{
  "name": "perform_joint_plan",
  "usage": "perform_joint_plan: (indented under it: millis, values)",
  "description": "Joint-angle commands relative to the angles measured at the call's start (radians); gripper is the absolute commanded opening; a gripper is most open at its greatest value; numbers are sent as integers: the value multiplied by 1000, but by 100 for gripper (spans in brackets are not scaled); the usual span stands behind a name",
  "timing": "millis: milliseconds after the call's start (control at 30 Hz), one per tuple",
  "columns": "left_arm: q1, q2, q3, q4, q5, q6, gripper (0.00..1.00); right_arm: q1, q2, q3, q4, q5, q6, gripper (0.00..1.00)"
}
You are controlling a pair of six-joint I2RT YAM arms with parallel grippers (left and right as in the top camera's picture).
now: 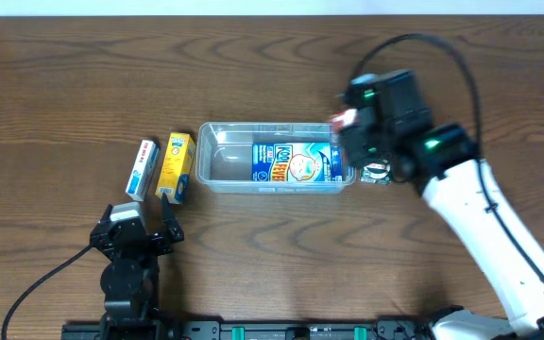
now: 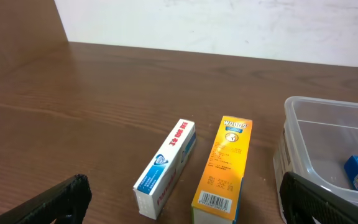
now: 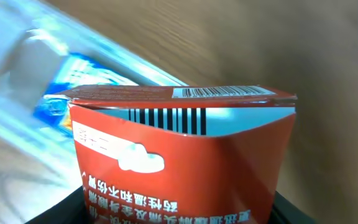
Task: Pack container
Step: 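Carry the red box into the container and lower it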
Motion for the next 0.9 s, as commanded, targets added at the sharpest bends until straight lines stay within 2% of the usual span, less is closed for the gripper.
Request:
perform_joint_plan:
  millis: [0, 167, 300, 567, 867]
  values:
    - [5, 0, -26, -6, -1, -9, 98, 110, 19, 13, 55, -23, -164, 33]
    - [5, 0, -26, -6, -1, -9, 98, 222, 81, 13, 227, -26, -240, 34]
    - [5, 0, -26, -6, -1, -9, 98, 268, 148, 13, 330, -65, -268, 43]
    - [5, 0, -26, -6, -1, -9, 98, 282, 285, 13, 448, -120, -353, 44]
    - [5, 0, -26, -6, -1, -9, 98, 285, 354, 14, 542, -217, -378, 43]
